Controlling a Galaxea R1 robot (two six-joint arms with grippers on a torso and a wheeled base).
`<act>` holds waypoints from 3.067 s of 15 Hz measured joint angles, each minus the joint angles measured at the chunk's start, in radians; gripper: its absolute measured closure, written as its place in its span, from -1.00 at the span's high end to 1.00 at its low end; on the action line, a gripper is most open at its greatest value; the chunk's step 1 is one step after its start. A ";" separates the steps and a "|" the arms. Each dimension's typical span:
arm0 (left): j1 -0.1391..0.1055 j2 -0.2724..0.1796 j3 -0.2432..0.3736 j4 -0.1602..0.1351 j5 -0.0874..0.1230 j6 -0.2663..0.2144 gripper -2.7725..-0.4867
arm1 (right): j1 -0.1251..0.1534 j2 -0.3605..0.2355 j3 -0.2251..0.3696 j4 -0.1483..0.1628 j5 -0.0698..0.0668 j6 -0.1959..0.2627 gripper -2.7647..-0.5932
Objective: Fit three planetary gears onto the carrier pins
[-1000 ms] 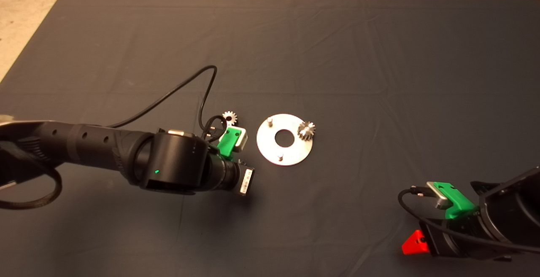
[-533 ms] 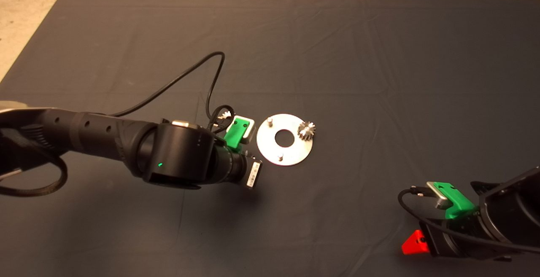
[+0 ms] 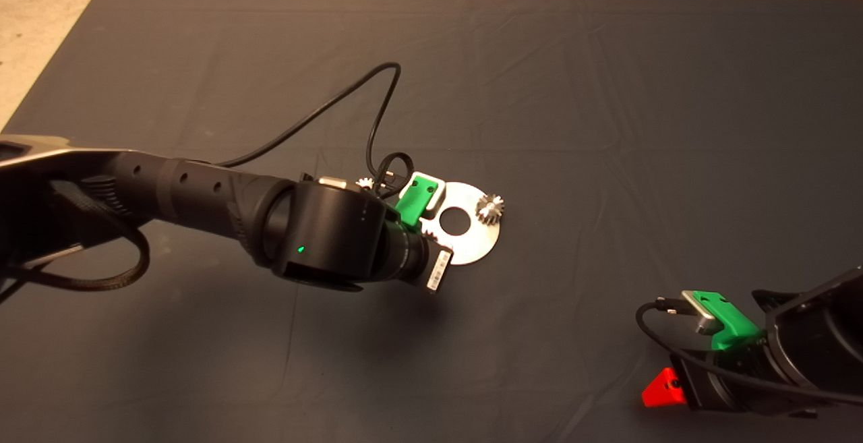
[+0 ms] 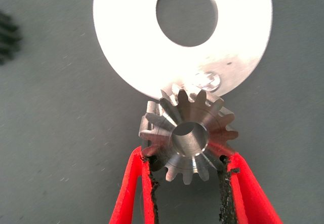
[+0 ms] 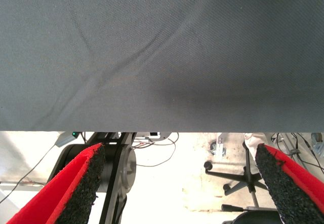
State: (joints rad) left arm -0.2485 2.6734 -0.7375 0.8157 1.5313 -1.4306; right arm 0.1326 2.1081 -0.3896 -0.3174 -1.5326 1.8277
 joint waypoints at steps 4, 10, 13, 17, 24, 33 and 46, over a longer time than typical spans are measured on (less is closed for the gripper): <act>0.000 0.035 -0.028 -0.001 -0.001 0.005 -0.98 | 0.000 0.000 0.001 0.000 0.000 0.000 0.48; 0.000 0.062 -0.055 -0.001 -0.002 0.007 -0.98 | 0.000 0.000 0.001 0.000 0.000 0.000 0.48; 0.001 0.064 -0.064 -0.001 0.000 0.007 -0.98 | 0.000 0.000 0.001 0.000 -0.001 0.000 0.48; 0.001 0.075 -0.067 -0.001 -0.002 0.007 -0.98 | 0.000 0.000 0.001 0.000 0.000 0.000 0.48; 0.001 0.083 -0.076 -0.001 -0.002 0.008 -0.98 | 0.000 0.000 0.001 0.000 -0.001 0.000 0.48; 0.002 0.088 -0.081 -0.001 -0.001 0.008 -0.98 | 0.000 0.000 0.001 0.000 0.000 0.000 0.48; 0.025 0.089 -0.109 0.002 -0.001 0.026 -0.98 | 0.000 0.000 0.001 0.000 0.000 0.000 0.48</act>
State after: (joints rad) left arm -0.2236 2.7623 -0.8468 0.8181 1.5300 -1.4047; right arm 0.1326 2.1081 -0.3881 -0.3174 -1.5328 1.8277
